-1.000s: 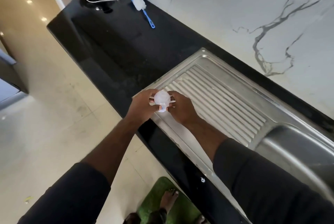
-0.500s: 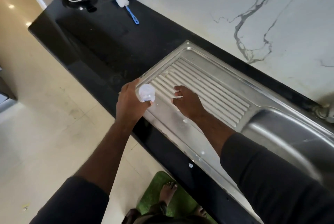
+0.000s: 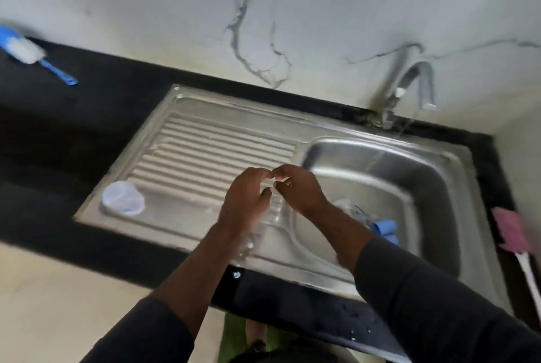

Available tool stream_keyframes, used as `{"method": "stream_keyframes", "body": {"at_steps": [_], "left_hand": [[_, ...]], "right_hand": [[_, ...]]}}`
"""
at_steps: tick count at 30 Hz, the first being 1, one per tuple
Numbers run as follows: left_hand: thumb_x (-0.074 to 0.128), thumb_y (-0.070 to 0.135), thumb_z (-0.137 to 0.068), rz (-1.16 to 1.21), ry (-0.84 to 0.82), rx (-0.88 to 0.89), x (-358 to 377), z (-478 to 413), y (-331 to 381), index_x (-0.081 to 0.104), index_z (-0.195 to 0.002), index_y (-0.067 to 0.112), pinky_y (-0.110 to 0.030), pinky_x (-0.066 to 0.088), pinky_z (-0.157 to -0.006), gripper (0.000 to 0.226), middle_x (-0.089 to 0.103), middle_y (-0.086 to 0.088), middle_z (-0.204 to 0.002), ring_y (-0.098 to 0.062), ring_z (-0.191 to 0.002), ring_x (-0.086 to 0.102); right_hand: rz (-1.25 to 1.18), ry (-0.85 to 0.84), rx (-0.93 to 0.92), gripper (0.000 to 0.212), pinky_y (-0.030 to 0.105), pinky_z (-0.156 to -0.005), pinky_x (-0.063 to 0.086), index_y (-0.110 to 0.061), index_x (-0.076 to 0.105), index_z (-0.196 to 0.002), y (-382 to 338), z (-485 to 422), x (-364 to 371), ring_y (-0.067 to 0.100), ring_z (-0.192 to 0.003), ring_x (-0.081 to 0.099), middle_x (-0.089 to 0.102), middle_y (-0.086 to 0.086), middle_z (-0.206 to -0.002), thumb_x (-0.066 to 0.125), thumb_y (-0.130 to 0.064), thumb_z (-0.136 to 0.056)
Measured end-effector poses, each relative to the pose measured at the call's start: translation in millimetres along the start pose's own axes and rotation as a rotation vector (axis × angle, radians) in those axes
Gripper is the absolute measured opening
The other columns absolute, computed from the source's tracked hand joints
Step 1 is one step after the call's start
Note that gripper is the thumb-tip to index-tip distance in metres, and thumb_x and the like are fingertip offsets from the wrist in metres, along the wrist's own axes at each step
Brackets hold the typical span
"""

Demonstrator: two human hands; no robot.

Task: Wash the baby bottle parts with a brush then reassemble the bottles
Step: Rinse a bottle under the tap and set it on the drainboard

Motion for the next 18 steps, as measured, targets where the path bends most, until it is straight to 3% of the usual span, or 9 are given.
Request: {"method": "stream_keyframes", "body": {"at_steps": [3, 7, 10, 13, 16, 18], "left_hand": [[0.064, 0.01, -0.087, 0.034, -0.141, 0.07, 44, -18, 26, 0.067, -0.114, 0.013, -0.04, 0.051, -0.091, 0.027, 0.068, -0.005, -0.111, -0.024, -0.104, 0.064], [0.063, 0.009, -0.089, 0.055, -0.319, 0.108, 94, -35, 56, 0.069, -0.109, 0.016, -0.031, 0.051, -0.088, 0.023, 0.072, -0.001, -0.107, -0.016, -0.098, 0.067], [0.062, 0.01, -0.087, 0.055, -0.425, 0.12, 125, -44, 68, 0.07, -0.104, 0.015, -0.036, 0.054, -0.088, 0.019, 0.073, -0.002, -0.102, -0.02, -0.096, 0.068], [0.06, 0.012, -0.086, 0.024, -0.491, 0.122, 149, -48, 74, 0.07, -0.101, 0.019, -0.039, 0.055, -0.086, 0.02, 0.073, 0.001, -0.101, -0.019, -0.096, 0.068], [0.058, 0.008, -0.087, -0.027, -0.53, 0.085, 166, -53, 73, 0.071, -0.106, 0.016, -0.036, 0.054, -0.09, 0.024, 0.073, -0.002, -0.108, -0.019, -0.1, 0.067], [0.058, 0.009, -0.087, -0.082, -0.552, 0.056, 172, -59, 68, 0.071, -0.108, 0.015, -0.035, 0.053, -0.091, 0.025, 0.073, -0.004, -0.111, -0.021, -0.103, 0.066]], "right_hand": [[0.076, 0.059, 0.119, 0.021, 0.022, -0.086, 0.044, -0.014, 0.075, -0.105, 39, 22, -34, 0.022, -0.1, 0.068, 0.075, 0.004, -0.106, 0.065, -0.01, -0.087], [0.094, 0.13, 0.322, 0.028, 0.017, -0.093, 0.038, -0.016, 0.076, -0.111, 94, 57, -79, 0.018, -0.11, 0.066, 0.074, 0.002, -0.115, 0.063, -0.008, -0.087], [0.116, 0.186, 0.46, 0.032, 0.013, -0.088, 0.037, -0.02, 0.077, -0.109, 128, 83, -106, 0.016, -0.113, 0.065, 0.073, -0.002, -0.117, 0.061, -0.007, -0.085], [0.122, 0.194, 0.555, 0.024, 0.01, -0.077, 0.039, -0.017, 0.077, -0.101, 157, 102, -123, 0.019, -0.104, 0.067, 0.073, 0.002, -0.113, 0.062, -0.007, -0.087], [0.092, 0.214, 0.609, 0.02, -0.001, -0.06, 0.037, -0.014, 0.077, -0.094, 180, 113, -126, 0.01, -0.087, 0.062, 0.073, 0.004, -0.108, 0.062, -0.002, -0.087], [0.12, 0.177, 0.63, 0.015, 0.005, -0.061, 0.036, -0.007, 0.076, -0.098, 192, 112, -124, 0.012, -0.088, 0.059, 0.072, 0.008, -0.108, 0.066, -0.004, -0.087]]}}
Point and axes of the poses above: each hand's wrist, its own z-axis away from the middle knuckle, its own x-axis out of the palm, y = z × x, the point moved 1 cm from there along -z, towards the middle knuckle
